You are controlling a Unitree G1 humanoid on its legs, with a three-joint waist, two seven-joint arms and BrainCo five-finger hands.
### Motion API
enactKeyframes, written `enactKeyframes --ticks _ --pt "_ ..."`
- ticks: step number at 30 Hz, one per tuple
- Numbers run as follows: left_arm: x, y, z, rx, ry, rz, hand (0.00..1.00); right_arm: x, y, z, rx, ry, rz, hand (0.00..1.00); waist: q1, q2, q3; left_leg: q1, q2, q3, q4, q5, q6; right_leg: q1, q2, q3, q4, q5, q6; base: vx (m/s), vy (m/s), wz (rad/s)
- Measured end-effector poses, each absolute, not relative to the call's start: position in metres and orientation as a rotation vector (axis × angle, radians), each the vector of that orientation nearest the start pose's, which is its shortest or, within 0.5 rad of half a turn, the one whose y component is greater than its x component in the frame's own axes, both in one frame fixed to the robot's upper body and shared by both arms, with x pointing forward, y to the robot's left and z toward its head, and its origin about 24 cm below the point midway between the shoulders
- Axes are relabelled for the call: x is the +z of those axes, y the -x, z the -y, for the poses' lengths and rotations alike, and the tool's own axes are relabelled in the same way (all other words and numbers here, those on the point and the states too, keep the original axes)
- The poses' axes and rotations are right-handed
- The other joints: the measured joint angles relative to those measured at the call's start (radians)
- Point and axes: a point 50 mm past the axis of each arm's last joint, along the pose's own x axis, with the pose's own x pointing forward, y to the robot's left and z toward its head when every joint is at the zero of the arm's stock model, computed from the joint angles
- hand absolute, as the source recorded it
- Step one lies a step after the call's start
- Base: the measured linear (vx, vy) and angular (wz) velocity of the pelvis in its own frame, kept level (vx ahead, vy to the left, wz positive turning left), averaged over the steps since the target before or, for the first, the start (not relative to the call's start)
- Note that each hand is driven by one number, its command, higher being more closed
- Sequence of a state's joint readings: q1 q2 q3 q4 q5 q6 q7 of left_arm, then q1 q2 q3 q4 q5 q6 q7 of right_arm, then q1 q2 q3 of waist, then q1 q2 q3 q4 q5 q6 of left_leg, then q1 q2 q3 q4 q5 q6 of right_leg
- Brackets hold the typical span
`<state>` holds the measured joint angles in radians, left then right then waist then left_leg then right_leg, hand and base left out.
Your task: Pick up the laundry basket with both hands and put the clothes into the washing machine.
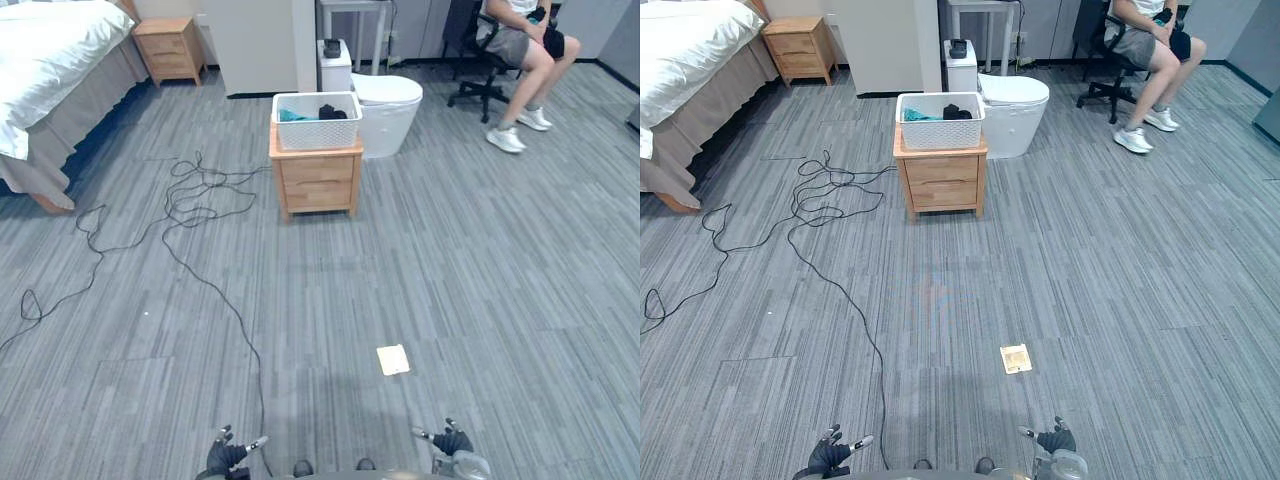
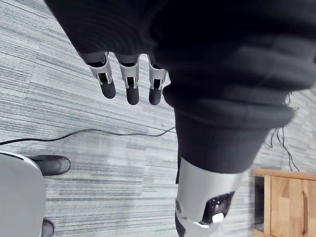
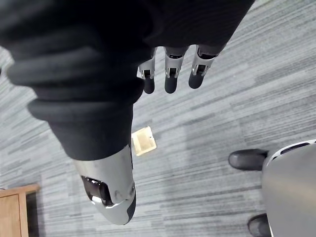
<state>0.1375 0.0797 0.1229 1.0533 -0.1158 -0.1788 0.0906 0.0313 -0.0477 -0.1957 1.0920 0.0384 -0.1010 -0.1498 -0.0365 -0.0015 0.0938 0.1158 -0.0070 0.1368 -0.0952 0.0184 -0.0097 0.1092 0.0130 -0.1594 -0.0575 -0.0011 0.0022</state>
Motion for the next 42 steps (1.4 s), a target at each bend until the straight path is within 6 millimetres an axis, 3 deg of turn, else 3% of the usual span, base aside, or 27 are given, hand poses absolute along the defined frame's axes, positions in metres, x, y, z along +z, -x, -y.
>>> enactKeyframes --ticks 24,30,31,32,34,36,37,38,40,42 --pt "-0.158 -0.082 -0.208 0.391 0.077 -0.988 0.00 -0.158 -0.100 0.206 -0.440 -0.061 -1.026 0.00 0.007 -0.008 0.014 -0.003 0.001 -0.008 0.001 -0.008 0.000 0.005 0.001 -0.003 0.003 -0.018 0.002 -0.02 -0.004 0.01" --pt "-0.155 -0.087 -0.213 0.430 0.107 -0.962 0.00 -0.155 -0.110 0.208 -0.465 -0.094 -0.991 0.00 0.029 -0.014 0.024 -0.126 0.010 0.029 0.181 -0.126 0.022 -0.089 -0.010 0.027 0.084 -0.080 0.012 0.03 0.007 -0.17" --pt "-0.155 -0.088 -0.213 0.430 0.110 -0.959 0.00 -0.153 -0.115 0.209 -0.472 -0.099 -0.976 0.00 0.031 -0.009 0.027 -0.150 0.014 0.040 0.226 -0.161 0.028 -0.116 -0.015 0.030 0.130 -0.114 0.030 0.09 0.052 -0.30" --pt "-0.154 -0.090 -0.214 0.432 0.112 -0.948 0.00 -0.151 -0.120 0.209 -0.468 -0.099 -0.962 0.00 0.037 -0.008 0.034 -0.168 0.020 0.061 0.274 -0.204 0.033 -0.163 -0.027 0.036 0.226 -0.169 0.061 0.10 0.063 -0.35" --pt "-0.152 -0.094 -0.215 0.424 0.102 -0.935 0.00 -0.149 -0.126 0.208 -0.462 -0.104 -0.944 0.00 0.053 -0.010 0.051 -0.177 0.026 0.084 0.338 -0.263 0.043 -0.245 -0.056 0.025 0.437 -0.216 0.118 0.13 0.104 -0.44" --pt "-0.151 -0.097 -0.217 0.393 0.070 -0.931 0.00 -0.146 -0.134 0.205 -0.436 -0.099 -0.917 0.00 0.048 -0.005 0.066 -0.151 0.024 0.082 0.375 -0.304 0.064 -0.360 -0.101 -0.013 0.708 -0.227 0.132 0.21 0.113 -0.14" --pt "-0.149 -0.105 -0.220 0.374 0.047 -0.915 0.00 -0.145 -0.138 0.202 -0.419 -0.096 -0.909 0.00 0.047 -0.009 0.091 -0.106 0.018 0.083 0.379 -0.323 0.076 -0.398 -0.125 -0.044 0.824 -0.263 0.107 0.35 0.083 0.03" --pt "-0.148 -0.107 -0.221 0.370 0.039 -0.909 0.00 -0.145 -0.140 0.202 -0.407 -0.086 -0.905 0.00 0.048 0.003 0.102 -0.077 0.023 0.081 0.373 -0.335 0.076 -0.419 -0.134 -0.073 0.846 -0.289 0.086 0.47 0.082 0.01" --pt "-0.145 -0.117 -0.223 0.365 0.032 -0.883 0.00 -0.141 -0.149 0.202 -0.382 -0.069 -0.877 0.00 0.035 0.014 0.112 -0.013 0.036 0.057 0.314 -0.336 0.072 -0.482 -0.127 -0.131 0.781 -0.314 0.061 0.42 0.035 0.25" --pt "-0.142 -0.126 -0.224 0.369 0.024 -0.861 0.00 -0.132 -0.165 0.207 -0.374 -0.056 -0.819 0.00 0.017 0.032 0.135 0.038 0.066 0.039 0.258 -0.331 0.050 -0.544 -0.089 -0.143 0.642 -0.278 0.037 0.44 -0.024 0.36"
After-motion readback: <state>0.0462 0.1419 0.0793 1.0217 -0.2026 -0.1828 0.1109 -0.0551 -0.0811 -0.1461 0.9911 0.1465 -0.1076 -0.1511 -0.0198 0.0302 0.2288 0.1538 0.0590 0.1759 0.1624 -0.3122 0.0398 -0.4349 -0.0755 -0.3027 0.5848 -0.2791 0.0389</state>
